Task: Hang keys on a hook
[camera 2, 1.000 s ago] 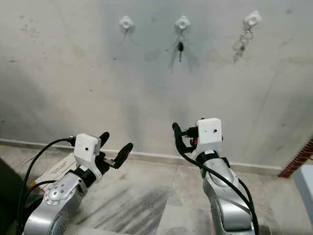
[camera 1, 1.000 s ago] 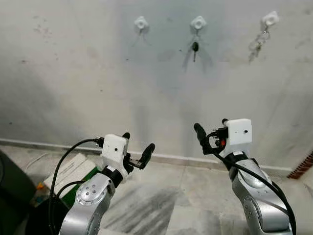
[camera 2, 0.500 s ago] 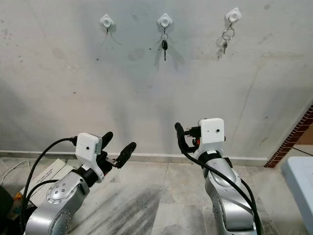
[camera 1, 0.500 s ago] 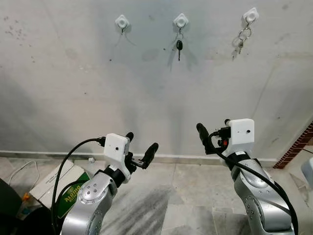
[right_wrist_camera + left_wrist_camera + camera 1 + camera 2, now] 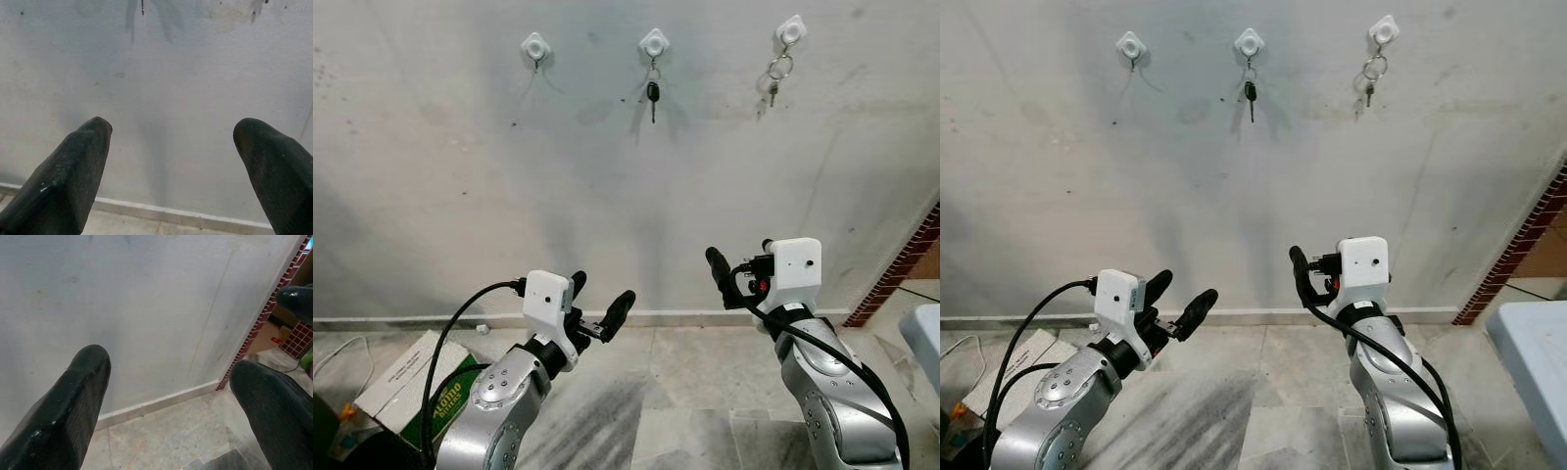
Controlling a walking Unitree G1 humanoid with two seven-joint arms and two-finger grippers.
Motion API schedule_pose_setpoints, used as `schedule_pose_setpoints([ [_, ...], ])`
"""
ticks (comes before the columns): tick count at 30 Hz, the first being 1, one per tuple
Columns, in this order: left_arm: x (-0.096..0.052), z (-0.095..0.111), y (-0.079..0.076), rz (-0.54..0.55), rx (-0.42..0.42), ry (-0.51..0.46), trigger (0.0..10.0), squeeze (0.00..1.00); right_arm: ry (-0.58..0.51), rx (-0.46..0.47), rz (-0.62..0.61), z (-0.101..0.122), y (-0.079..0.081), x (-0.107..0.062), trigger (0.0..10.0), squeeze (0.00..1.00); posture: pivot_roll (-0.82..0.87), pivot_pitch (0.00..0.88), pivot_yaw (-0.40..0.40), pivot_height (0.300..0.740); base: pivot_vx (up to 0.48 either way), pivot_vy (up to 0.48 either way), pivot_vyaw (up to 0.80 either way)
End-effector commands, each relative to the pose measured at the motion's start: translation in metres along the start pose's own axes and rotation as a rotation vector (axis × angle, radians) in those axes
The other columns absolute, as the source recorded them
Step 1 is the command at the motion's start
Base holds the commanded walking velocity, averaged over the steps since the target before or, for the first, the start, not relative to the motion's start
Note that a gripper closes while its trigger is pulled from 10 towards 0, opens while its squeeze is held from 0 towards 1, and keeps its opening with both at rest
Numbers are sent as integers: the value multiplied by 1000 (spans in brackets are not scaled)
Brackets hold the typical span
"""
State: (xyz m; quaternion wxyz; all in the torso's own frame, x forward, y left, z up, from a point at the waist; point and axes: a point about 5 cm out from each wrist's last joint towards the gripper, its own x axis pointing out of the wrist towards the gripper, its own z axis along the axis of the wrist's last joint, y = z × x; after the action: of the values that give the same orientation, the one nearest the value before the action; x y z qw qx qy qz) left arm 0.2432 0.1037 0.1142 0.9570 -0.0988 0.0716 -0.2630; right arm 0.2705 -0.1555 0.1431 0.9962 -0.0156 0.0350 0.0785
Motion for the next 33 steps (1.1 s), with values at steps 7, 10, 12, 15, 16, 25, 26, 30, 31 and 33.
schedule_pose_setpoints([
  [7,-1,3,5,30,0,4,10000,0,-15,8,18,4,3,1,10000,0,-79,0,89,740,0,188,0],
  [10,-1,3,6,39,7,7,10000,0,-7,3,18,2,2,-1,10000,0,-80,0,89,740,0,400,0],
  [12,-1,3,6,40,8,8,10000,0,-5,1,17,1,1,-1,10000,0,-80,0,89,740,0,465,0],
  [15,-1,2,6,40,10,10,10000,0,-7,0,15,2,1,-1,10000,0,-82,0,88,740,0,467,0],
  [16,-1,2,6,39,10,11,10000,0,-8,0,15,2,1,0,10000,0,-83,0,88,740,0,465,0],
  [25,-1,1,7,46,16,18,10000,0,-10,2,17,3,2,0,10000,0,-82,0,88,740,0,471,0],
  [26,-1,1,7,47,15,18,10000,0,-10,2,17,3,2,0,10000,0,-83,0,88,740,0,472,0],
  [30,-1,1,7,50,21,17,10000,0,-11,3,16,3,2,0,10000,0,-84,0,87,740,0,148,0],
  [31,-1,1,7,50,21,17,10000,0,-11,3,16,3,2,0,10000,0,-84,0,87,740,0,0,0],
  [33,0,1,7,57,20,16,10000,0,-10,4,16,3,2,0,10000,0,-84,0,87,740,0,0,0],
])
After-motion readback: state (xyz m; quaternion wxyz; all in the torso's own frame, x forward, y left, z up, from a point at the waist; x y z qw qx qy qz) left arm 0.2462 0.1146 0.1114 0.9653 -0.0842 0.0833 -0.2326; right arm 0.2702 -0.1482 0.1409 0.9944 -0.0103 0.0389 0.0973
